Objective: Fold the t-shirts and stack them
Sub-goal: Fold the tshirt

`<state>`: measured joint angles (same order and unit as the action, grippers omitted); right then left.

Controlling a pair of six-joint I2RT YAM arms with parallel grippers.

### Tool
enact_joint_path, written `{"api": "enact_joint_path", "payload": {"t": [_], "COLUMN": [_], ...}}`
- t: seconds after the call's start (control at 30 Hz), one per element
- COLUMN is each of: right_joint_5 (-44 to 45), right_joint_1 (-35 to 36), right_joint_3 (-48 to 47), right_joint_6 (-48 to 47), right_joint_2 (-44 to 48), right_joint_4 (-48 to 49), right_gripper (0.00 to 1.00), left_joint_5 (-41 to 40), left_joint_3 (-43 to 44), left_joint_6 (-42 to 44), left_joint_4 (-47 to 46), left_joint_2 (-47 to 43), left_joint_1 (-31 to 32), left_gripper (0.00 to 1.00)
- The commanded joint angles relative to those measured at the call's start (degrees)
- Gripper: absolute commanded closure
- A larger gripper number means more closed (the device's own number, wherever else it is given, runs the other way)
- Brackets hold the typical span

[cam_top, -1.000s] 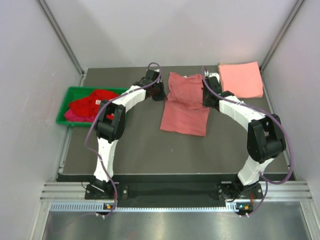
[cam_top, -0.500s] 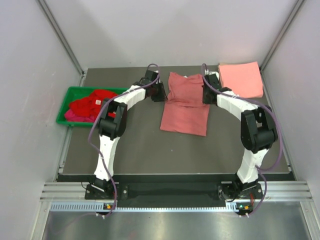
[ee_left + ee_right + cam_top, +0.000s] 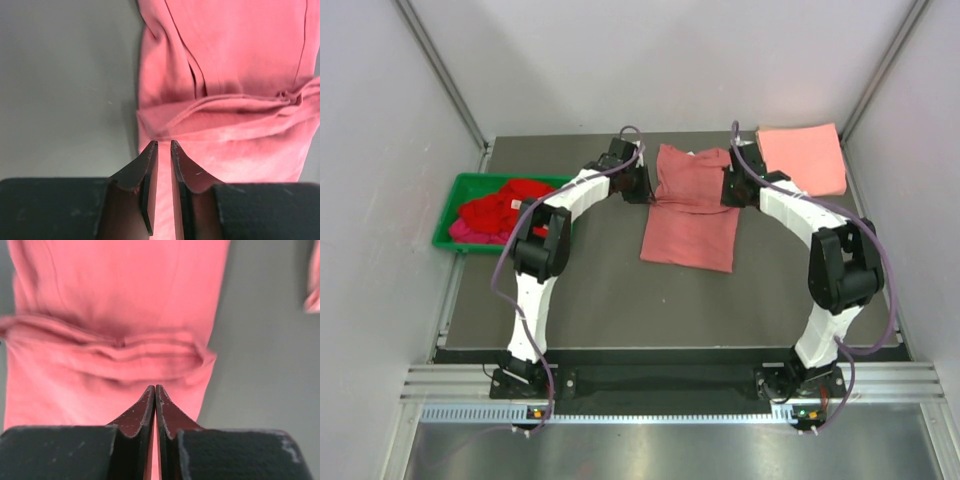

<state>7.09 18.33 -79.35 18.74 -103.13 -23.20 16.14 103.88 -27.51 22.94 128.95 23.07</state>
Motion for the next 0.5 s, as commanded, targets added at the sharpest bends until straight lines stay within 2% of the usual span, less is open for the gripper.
{"api": "enact_joint_path", "payload": {"t": [0.0, 0.47], "right_joint_5": [-3.23, 2.74], "right_joint_1": [1.09, 1.18], "right_joint_3": [3.06, 3.24], "right_joint_6": [2.26, 1.91], "right_joint_2": [0.56, -4.27], "right_joint_4": [1.14, 3.78], "right_gripper": [0.98, 0.99], "left_joint_5": [3.02, -2.95], "left_joint_3": [-1.22, 4.05], "left_joint_6": [0.78, 3.42], "left_joint_4": [-1.49, -0.44], "left_joint_2": [-2.65, 2.00], "left_joint_1": [1.01, 1.63], "left_gripper": [0.79, 0.79]}}
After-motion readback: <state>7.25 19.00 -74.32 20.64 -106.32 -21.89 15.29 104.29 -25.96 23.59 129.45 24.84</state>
